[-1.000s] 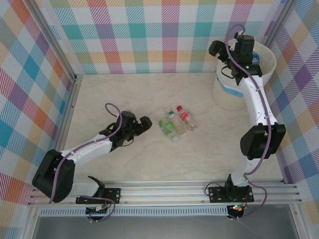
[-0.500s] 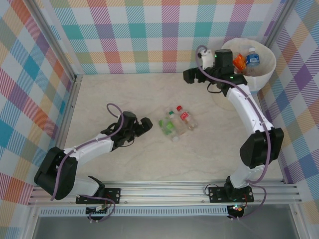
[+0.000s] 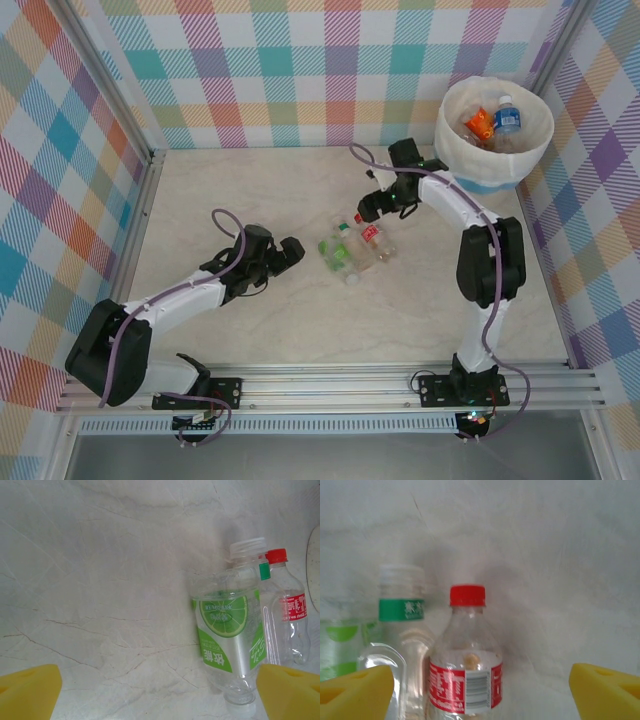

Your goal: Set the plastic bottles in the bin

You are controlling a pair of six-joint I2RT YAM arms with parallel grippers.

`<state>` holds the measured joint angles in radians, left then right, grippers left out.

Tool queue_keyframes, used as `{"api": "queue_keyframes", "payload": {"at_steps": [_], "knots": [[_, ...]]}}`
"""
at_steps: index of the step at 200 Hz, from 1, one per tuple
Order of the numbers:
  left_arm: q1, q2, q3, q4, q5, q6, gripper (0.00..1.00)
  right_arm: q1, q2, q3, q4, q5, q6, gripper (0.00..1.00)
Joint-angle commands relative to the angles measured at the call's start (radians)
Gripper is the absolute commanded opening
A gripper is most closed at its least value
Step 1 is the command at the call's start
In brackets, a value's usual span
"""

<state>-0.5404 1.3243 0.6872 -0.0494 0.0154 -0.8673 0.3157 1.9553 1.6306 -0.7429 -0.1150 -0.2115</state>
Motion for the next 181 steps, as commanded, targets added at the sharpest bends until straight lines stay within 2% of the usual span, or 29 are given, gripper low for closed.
{"api": "queue_keyframes", "payload": {"at_steps": [1, 30, 48, 113, 181], "knots": [[0.011, -0.025, -0.017, -0.007, -0.007, -0.001, 1.00, 0.009, 0.010, -0.043, -0.052, 0.021, 0.028, 0.84], [0.013, -0.021, -0.017, -0.004, -0.002, -0.005, 1.00, 0.014, 0.026, -0.082, -0.057, -0.065, 0.028, 0.81], [0.014, -0.020, -0.019, -0.001, -0.002, -0.009, 1.00, 0.015, 0.052, -0.085, -0.066, -0.068, 0.030, 0.79], [0.014, -0.016, -0.024, 0.004, -0.001, -0.014, 1.00, 0.049, 0.115, -0.063, -0.079, -0.013, 0.067, 0.79], [0.016, 0.012, -0.017, 0.018, 0.019, -0.016, 1.00, 0.059, 0.167, -0.055, -0.070, 0.143, 0.170, 0.75]]}}
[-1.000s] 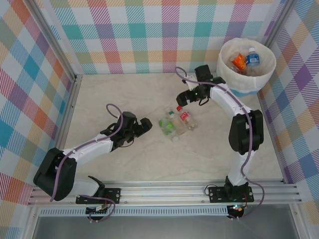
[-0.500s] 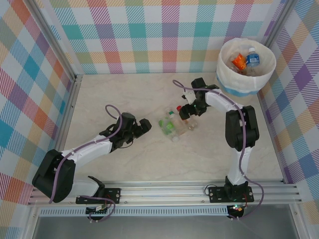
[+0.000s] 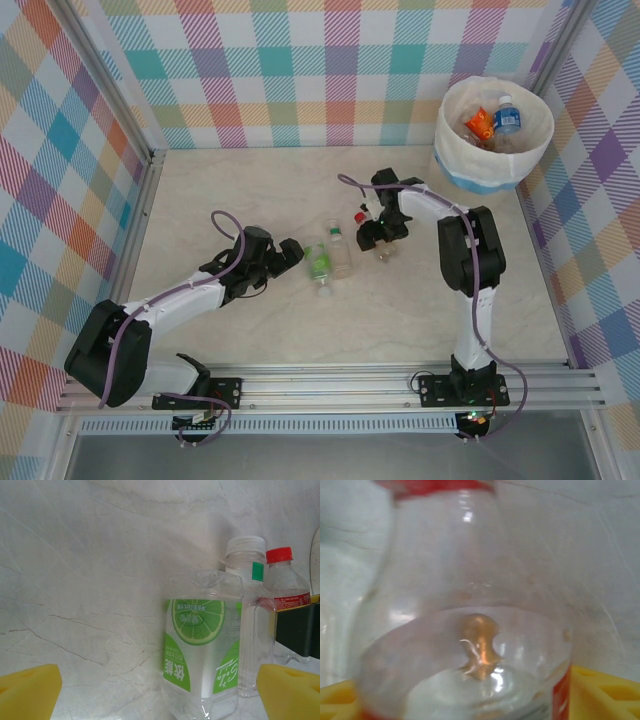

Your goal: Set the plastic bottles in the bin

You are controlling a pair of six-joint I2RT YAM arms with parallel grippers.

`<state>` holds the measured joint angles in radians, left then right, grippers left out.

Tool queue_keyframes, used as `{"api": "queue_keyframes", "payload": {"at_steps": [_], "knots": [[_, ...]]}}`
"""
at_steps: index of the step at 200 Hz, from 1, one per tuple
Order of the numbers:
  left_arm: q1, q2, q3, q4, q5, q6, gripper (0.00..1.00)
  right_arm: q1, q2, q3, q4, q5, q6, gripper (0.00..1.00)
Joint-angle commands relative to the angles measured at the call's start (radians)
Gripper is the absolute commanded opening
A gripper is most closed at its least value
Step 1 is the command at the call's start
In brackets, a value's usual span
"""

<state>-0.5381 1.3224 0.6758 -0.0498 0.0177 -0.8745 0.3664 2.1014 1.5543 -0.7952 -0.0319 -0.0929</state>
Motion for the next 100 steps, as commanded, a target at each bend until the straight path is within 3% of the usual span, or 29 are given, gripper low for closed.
{"api": "queue_keyframes", "payload": {"at_steps": [1, 39, 100], "knots": [[0.013, 0.016, -0.006, 0.019, 0.017, -0.009, 1.00, 0.008, 0.021, 0.020, -0.017, 0.061, 0.051, 0.75], [0.013, 0.046, 0.011, 0.020, 0.046, -0.009, 1.00, 0.020, -0.013, -0.026, 0.041, 0.145, 0.084, 0.65], [0.013, 0.061, 0.026, 0.011, 0.051, -0.008, 1.00, 0.041, -0.226, -0.181, 0.203, 0.241, 0.076, 0.52]]}}
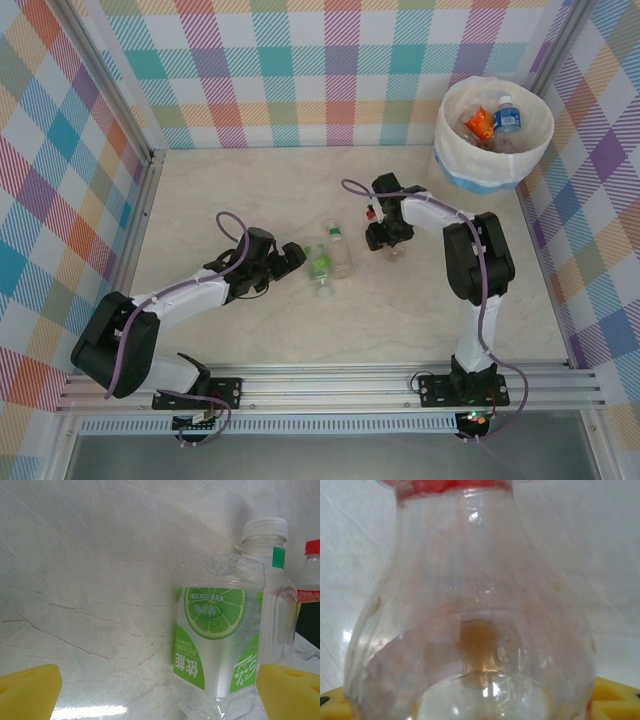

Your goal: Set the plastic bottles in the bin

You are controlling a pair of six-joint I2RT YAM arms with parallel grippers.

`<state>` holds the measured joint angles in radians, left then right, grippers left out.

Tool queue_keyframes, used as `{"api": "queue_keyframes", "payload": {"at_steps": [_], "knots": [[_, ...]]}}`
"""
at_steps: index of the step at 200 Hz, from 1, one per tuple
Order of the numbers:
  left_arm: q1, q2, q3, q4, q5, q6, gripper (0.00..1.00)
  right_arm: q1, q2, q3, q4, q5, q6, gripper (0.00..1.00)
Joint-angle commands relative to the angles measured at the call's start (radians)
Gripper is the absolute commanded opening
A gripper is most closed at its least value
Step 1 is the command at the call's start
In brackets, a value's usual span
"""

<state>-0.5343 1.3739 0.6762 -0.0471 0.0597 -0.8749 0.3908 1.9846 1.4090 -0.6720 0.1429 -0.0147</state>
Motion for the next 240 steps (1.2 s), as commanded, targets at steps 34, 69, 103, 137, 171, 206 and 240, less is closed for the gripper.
{"api": "queue_keyframes", "payload": {"at_steps": [34, 69, 103, 137, 171, 206, 240], "knots": [[-0.003, 0.025, 0.066, -0.037, -0.002, 0.023, 1.00, 0.034, -0.234, -0.094, 0.148, 0.081, -0.011, 0.50], [-0.064, 0.029, 0.148, -0.144, -0.105, 0.106, 1.00, 0.041, -0.355, -0.130, 0.212, 0.079, -0.027, 0.49], [-0.115, 0.061, 0.206, -0.178, -0.155, 0.141, 1.00, 0.042, -0.467, -0.117, 0.259, -0.021, 0.007, 0.49], [-0.136, 0.107, 0.248, -0.175, -0.106, 0.131, 1.00, 0.038, -0.508, -0.065, 0.282, -0.041, 0.002, 0.50], [-0.138, 0.111, 0.245, -0.165, -0.112, 0.128, 1.00, 0.009, -0.512, 0.011, 0.288, -0.089, 0.005, 0.51], [-0.135, 0.115, 0.238, -0.162, -0.115, 0.132, 1.00, -0.091, -0.514, 0.099, 0.325, -0.198, 0.050, 0.50], [-0.125, 0.110, 0.235, -0.162, -0.117, 0.130, 1.00, -0.229, -0.478, 0.207, 0.352, -0.279, 0.163, 0.49]]}}
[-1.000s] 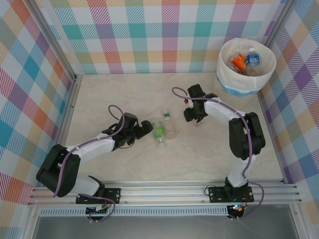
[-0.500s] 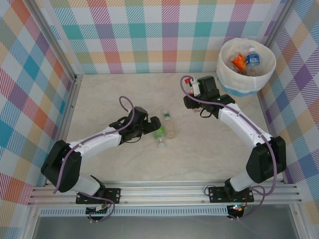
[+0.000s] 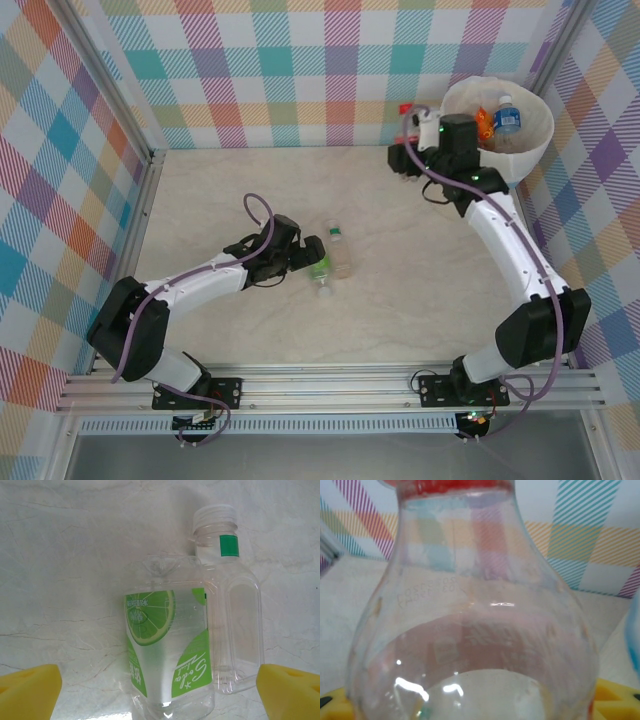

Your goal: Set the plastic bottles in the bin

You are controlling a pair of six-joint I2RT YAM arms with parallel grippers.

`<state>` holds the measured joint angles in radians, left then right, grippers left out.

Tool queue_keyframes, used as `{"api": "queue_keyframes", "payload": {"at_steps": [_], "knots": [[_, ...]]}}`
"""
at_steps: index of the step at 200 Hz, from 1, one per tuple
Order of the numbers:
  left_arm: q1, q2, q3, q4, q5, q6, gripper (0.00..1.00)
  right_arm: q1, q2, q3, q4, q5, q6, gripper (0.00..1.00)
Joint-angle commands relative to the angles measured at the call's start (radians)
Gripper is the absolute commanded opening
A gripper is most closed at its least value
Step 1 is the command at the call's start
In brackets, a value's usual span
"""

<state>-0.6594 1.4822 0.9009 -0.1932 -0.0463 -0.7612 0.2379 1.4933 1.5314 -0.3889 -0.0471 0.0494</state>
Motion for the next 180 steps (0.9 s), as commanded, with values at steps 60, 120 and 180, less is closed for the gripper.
{"api": "queue_keyframes", "payload": {"at_steps": [60, 120, 180], "knots": [[0.024, -0.023, -0.017, -0.009, -0.017, 0.011, 1.00, -0.319, 0.194, 0.299, 0.055, -0.103, 0.355, 0.52], [0.048, -0.044, -0.043, -0.015, -0.014, -0.008, 1.00, -0.427, 0.463, 0.619, -0.079, -0.194, 0.587, 0.56], [0.063, -0.052, -0.051, -0.025, -0.003, -0.010, 1.00, -0.427, 0.688, 0.902, -0.195, -0.208, 0.735, 0.63]]}}
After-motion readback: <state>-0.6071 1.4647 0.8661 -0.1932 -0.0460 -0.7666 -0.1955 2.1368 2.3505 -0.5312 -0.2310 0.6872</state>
